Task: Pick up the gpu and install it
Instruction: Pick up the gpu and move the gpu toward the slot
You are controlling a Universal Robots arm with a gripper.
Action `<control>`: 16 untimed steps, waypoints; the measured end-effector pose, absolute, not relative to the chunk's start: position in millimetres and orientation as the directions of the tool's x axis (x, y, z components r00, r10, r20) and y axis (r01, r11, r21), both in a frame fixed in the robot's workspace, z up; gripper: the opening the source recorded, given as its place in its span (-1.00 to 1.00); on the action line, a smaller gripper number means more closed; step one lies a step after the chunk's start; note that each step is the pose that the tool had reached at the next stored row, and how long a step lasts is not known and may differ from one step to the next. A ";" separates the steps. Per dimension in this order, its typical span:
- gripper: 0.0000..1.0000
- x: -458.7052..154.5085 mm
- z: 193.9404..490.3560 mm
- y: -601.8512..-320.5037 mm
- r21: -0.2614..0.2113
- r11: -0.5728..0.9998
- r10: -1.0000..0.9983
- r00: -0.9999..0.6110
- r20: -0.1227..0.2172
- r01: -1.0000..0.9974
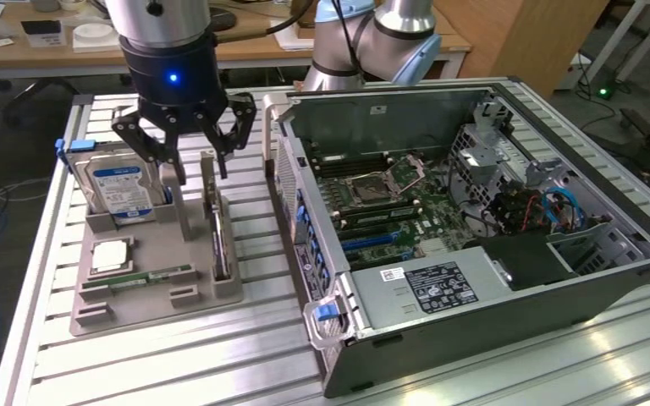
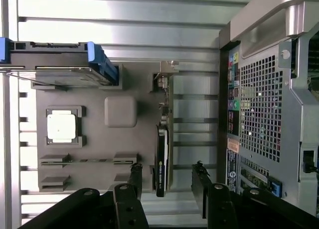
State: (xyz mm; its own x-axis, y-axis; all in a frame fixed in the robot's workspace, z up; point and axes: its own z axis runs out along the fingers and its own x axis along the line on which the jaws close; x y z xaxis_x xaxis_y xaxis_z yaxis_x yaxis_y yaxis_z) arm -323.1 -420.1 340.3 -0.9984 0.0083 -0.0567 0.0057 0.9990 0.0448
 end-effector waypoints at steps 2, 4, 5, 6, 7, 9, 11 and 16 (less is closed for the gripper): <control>0.06 -323.0 339.1 -420.1 0.045 0.999 0.008 -0.998 -0.060 0.006; 0.06 -322.7 338.0 -420.0 0.045 0.999 0.008 -0.998 -0.062 0.006; 0.06 -322.3 337.5 -420.0 0.045 0.999 0.008 -0.998 -0.062 0.006; 0.06 -321.4 337.1 -420.0 0.045 0.999 0.008 -0.998 -0.062 0.006; 0.06 -319.7 336.8 -420.1 0.045 0.999 0.008 -0.998 -0.062 0.006; 0.06 -315.4 336.3 -420.1 0.045 0.999 0.008 -0.998 -0.062 0.006; 0.06 -312.9 335.9 -420.1 0.045 0.999 0.008 -0.998 -0.062 0.005; 0.06 -311.7 333.6 -420.3 0.044 0.999 0.008 -0.998 -0.062 0.006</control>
State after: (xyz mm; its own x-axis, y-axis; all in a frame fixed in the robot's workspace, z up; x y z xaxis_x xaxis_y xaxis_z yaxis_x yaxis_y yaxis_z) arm -311.7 -420.3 333.6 -0.9981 0.0082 -0.0616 0.0055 0.9990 0.0445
